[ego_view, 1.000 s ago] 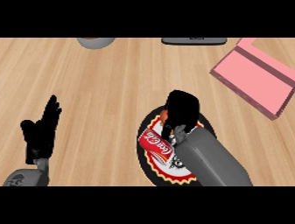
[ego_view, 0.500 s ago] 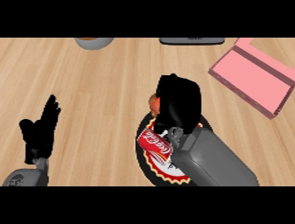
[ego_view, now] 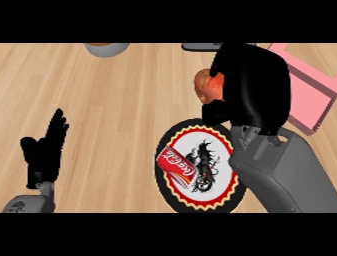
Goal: Pick the squash from the plate and place it in the cardboard box
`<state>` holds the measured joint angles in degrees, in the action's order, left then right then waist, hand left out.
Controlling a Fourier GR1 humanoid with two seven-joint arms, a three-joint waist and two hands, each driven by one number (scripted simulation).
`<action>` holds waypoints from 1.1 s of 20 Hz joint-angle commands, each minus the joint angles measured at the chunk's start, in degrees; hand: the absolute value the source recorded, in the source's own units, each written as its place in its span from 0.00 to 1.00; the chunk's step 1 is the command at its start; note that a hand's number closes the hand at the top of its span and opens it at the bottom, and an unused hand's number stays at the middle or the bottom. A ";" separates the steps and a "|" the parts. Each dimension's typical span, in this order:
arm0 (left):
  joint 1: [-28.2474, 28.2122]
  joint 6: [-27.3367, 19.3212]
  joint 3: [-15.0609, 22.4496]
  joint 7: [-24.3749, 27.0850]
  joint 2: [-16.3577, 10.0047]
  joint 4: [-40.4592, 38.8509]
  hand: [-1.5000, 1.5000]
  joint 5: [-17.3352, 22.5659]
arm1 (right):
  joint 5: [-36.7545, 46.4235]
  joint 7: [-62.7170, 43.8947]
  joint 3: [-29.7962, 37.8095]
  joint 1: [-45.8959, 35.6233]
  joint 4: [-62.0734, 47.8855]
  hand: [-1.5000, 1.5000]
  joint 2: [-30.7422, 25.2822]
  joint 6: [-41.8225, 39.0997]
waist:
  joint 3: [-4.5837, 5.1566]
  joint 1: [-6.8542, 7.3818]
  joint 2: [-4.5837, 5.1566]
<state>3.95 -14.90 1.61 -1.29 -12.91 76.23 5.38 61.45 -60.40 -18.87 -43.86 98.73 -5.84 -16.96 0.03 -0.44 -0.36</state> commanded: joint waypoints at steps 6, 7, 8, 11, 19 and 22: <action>3.40 0.16 -0.97 0.95 0.95 -3.25 0.50 -1.03 | 1.85 5.05 11.50 -1.37 -3.29 1.00 -7.71 -1.64 | -0.02 0.44 0.44; 1.49 2.66 -1.51 0.13 -1.21 -1.78 0.50 0.04 | 1.02 5.26 14.31 -3.58 -5.57 1.00 -8.85 -2.95 | -0.02 0.72 0.42; -0.80 0.94 -0.32 1.56 0.79 -0.03 0.50 -1.20 | 0.53 7.54 14.83 0.45 -1.99 1.00 -9.83 -1.59 | -0.04 0.57 0.32; -0.44 0.94 -0.07 -1.48 0.39 2.35 0.50 -1.82 | -0.13 12.28 18.71 -2.35 -9.93 1.00 -10.64 2.30 | -0.04 0.93 0.41; 3.10 0.00 -1.28 3.42 3.20 -5.31 0.50 -2.88 | -3.55 28.45 27.16 -1.56 -28.22 1.00 -17.01 13.83 | -0.03 1.04 0.73; 4.75 2.63 -2.93 -0.49 0.47 -2.76 0.50 -1.14 | -5.57 34.04 29.64 -2.75 -35.69 1.00 -17.60 17.80 | -0.06 1.32 0.70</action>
<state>6.83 -13.26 -0.25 -0.87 -11.76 73.74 3.62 57.57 -33.25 7.26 -45.01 72.85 -21.35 -3.94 -0.01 0.58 0.23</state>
